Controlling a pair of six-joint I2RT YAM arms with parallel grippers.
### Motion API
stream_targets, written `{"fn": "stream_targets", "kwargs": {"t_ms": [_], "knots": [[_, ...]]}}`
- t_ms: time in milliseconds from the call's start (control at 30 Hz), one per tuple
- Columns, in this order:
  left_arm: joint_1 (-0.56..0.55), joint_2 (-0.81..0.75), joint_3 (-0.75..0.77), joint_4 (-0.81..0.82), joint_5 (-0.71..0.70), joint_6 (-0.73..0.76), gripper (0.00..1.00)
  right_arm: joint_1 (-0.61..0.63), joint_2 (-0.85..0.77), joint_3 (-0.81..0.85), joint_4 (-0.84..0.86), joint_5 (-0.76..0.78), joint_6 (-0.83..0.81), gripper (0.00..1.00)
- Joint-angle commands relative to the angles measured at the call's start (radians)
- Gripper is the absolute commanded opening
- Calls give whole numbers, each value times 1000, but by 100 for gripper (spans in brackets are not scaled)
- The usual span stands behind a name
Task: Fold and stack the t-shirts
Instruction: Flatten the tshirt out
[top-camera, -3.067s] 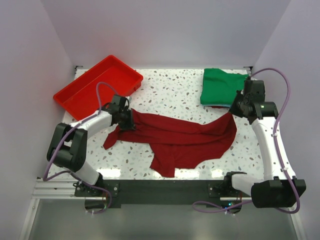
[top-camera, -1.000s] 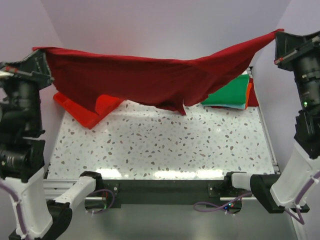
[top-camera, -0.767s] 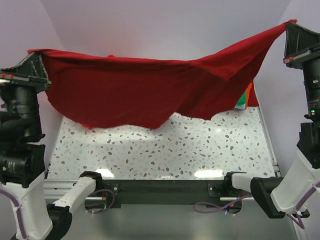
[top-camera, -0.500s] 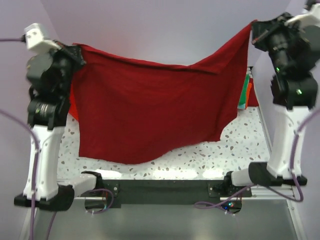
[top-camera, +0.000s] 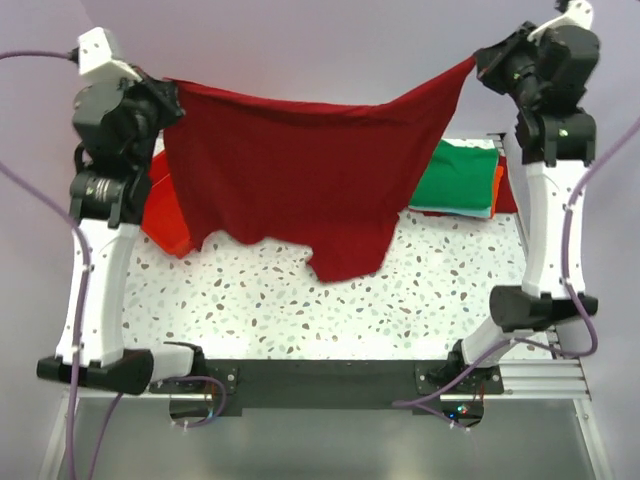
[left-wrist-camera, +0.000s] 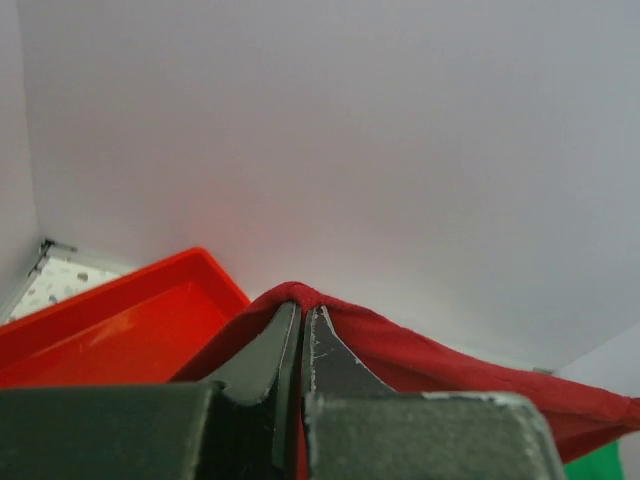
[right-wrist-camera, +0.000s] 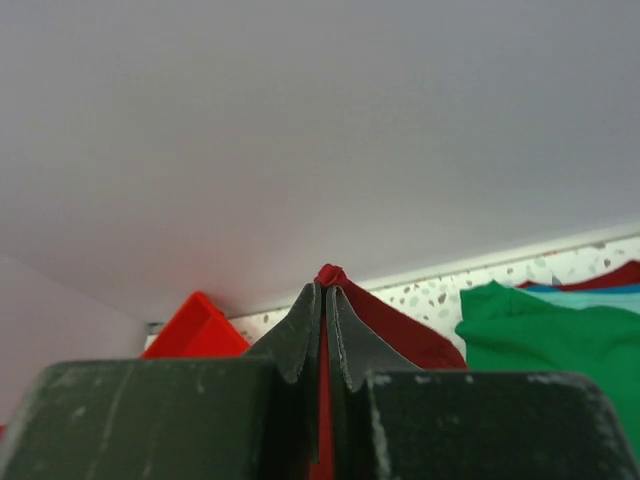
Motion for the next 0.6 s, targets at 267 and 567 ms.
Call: {"fn": "stream_targets", "kwargs": {"t_ms": [267,567], "knots": [[11,-441,-139,227,-104,-18,0,-4,-372,26,162,37,-10,0],[10,-598,-146,150,-179,-15,0,-2,-457,127,189,54,-7,0]]}}
